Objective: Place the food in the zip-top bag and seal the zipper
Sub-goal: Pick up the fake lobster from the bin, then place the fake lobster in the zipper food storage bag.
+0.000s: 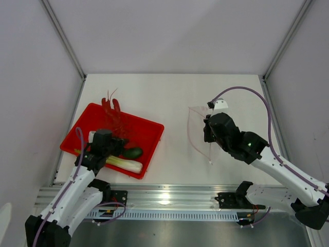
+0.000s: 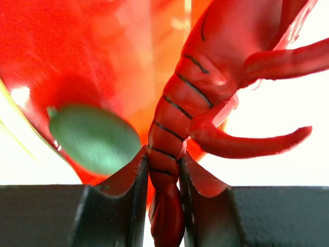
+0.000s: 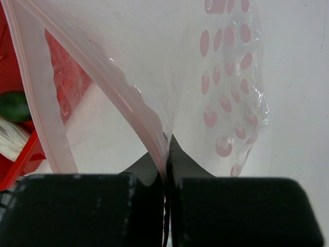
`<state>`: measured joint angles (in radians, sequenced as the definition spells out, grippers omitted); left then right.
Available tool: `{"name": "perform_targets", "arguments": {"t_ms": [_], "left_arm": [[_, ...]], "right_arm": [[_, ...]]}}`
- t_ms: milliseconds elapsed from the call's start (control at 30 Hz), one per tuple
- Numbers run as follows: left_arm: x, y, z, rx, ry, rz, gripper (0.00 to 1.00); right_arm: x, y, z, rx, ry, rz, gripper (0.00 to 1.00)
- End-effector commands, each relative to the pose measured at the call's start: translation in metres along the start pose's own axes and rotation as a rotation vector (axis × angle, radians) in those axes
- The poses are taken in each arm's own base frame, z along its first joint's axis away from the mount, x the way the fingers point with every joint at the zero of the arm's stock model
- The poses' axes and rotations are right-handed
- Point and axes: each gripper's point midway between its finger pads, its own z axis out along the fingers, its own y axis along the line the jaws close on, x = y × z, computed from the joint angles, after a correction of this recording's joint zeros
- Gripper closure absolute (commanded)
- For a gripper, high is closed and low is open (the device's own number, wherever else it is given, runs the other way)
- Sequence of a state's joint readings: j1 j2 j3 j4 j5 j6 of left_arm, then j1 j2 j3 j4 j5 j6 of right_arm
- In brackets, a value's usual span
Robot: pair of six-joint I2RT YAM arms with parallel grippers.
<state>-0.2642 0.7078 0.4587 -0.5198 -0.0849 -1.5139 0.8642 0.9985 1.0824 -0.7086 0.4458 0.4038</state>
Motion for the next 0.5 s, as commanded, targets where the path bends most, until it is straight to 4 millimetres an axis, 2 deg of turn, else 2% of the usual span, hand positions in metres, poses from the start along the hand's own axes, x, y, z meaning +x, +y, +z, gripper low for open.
{"name": "perform_targets", "arguments": {"t_ms": [0,33,100,233,300,433,467], "left_arm": [[0.011,-0.037,-0.037,0.11,0.055,0.167,0.99],[0.015,-0.038,-0.042,0.118,0.069,0.197,0.99],[0.028,-0.051,-0.059,0.181,0.12,0.293,0.99],[0.06,-0.058,-0.087,0.274,0.281,0.473,0.99],[0.076,-0.052,-0.099,0.296,0.371,0.539,0.99],[0.119,-0.036,-0.136,0.368,0.639,0.637,0.99],[0.122,-0.033,-0.142,0.378,0.665,0.649,0.99]], "right_arm": [[-0.017,0.004,-0.001,-0.013,-0.048,-0.007,1.0],[-0.018,0.004,0.0,-0.011,-0.047,-0.013,1.0],[-0.021,0.005,0.002,-0.008,-0.048,-0.026,1.0],[-0.028,0.003,0.009,0.012,-0.065,-0.061,1.0],[-0.032,0.001,0.015,0.03,-0.075,-0.084,1.0],[-0.042,-0.005,0.026,0.075,-0.093,-0.111,1.0],[-0.045,-0.007,0.026,0.085,-0.098,-0.121,1.0]]}}
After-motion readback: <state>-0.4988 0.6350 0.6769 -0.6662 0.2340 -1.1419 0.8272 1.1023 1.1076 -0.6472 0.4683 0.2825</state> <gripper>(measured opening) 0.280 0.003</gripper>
